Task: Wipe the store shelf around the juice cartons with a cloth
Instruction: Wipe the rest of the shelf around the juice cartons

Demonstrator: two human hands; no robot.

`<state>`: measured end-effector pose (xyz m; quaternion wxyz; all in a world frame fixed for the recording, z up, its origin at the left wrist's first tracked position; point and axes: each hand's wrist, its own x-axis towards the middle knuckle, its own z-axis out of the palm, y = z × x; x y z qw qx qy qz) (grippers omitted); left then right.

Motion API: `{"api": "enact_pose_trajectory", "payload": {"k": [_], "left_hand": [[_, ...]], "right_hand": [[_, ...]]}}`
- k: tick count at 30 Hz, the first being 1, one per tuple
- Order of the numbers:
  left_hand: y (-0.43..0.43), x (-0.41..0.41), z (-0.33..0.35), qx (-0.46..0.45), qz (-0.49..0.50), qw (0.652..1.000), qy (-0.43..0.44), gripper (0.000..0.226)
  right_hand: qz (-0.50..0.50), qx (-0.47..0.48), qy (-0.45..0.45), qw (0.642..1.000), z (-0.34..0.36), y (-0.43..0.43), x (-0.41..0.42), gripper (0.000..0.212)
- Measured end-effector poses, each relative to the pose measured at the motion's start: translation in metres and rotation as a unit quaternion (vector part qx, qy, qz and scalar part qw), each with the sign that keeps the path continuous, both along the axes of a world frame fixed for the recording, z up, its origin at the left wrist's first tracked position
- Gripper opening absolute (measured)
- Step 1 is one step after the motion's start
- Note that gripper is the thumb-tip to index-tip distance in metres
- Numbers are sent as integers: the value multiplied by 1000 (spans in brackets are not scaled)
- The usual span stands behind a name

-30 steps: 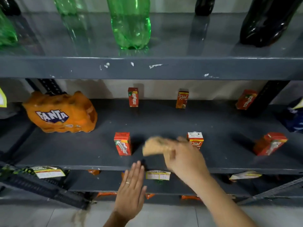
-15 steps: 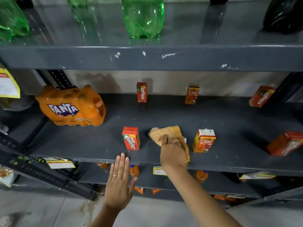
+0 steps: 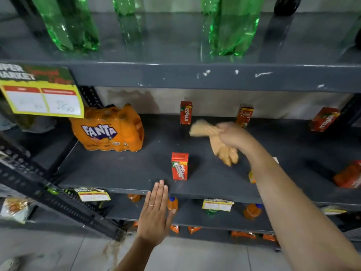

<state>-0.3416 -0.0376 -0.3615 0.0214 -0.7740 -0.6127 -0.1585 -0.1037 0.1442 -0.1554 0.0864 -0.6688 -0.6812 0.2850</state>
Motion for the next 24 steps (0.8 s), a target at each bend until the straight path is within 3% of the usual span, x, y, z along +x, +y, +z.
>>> {"api": "enact_pose_trajectory", "payload": {"k": [2, 5, 9, 15, 21, 24], "left_hand": [[-1, -1, -2, -8, -2, 1000, -2, 67], [1, -6, -5, -5, 0, 1000, 8, 66], [4, -11, -9, 16, -4, 1000, 20, 65], [3, -9, -13, 15, -3, 1000, 8, 67], [4, -8, -15, -5, -12, 1000, -9, 66], [5, -8, -10, -19, -8, 1000, -1, 65]], "right_hand": [[78, 12, 5, 997, -1, 26, -41, 62], [241, -13, -37, 970, -23, 53, -103, 32], [328, -76, -68, 939, -58, 70, -127, 49], [181, -53, 4, 982, -83, 62, -64, 32], [51, -21, -104, 993, -85, 21, -10, 57], [17, 17, -178, 984, -89, -19, -10, 45]]}}
